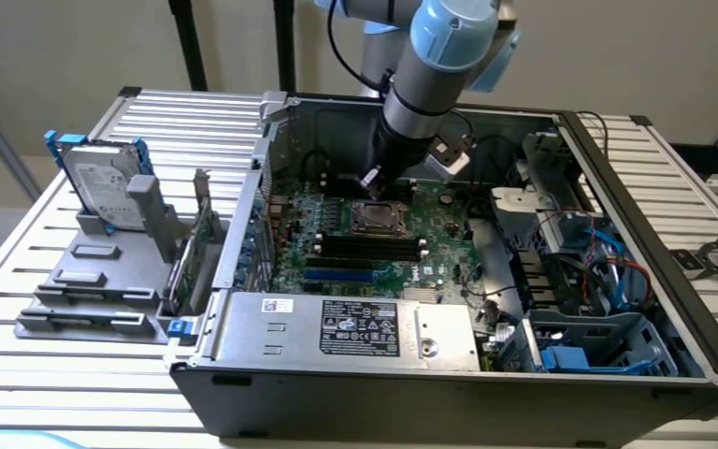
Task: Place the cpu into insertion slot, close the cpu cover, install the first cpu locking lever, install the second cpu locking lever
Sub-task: 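Install the first cpu locking lever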
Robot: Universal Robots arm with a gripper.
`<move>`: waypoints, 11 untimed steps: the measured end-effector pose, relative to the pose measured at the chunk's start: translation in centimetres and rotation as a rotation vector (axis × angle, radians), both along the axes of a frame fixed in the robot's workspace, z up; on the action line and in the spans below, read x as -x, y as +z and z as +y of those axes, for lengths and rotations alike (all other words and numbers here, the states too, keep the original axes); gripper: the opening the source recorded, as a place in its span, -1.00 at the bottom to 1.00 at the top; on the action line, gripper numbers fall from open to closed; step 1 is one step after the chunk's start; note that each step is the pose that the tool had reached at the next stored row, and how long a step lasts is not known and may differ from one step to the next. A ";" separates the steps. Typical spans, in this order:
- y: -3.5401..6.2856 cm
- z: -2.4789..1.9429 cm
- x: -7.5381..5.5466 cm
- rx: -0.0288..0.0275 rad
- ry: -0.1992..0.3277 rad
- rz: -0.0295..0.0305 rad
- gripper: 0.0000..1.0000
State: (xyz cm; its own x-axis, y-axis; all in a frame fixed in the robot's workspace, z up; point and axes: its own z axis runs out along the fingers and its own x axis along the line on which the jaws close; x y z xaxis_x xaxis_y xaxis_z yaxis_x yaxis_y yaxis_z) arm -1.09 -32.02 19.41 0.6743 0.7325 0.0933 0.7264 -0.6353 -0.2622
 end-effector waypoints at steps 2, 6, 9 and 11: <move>-0.01 0.01 -0.3 -0.0002 0.000 -0.0001 -0.79; -0.02 0.01 -0.9 -0.0001 0.000 0.0000 -0.79; -0.02 0.01 -1.3 0.0000 0.000 -0.0001 -0.79; -0.03 0.00 -1.5 -0.0002 0.000 -0.0001 -0.79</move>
State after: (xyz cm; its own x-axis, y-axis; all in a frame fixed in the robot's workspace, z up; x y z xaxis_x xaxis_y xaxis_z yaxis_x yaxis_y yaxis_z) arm 0.43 -32.02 19.38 0.6742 0.7326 0.0935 0.7265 -0.6352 -0.2622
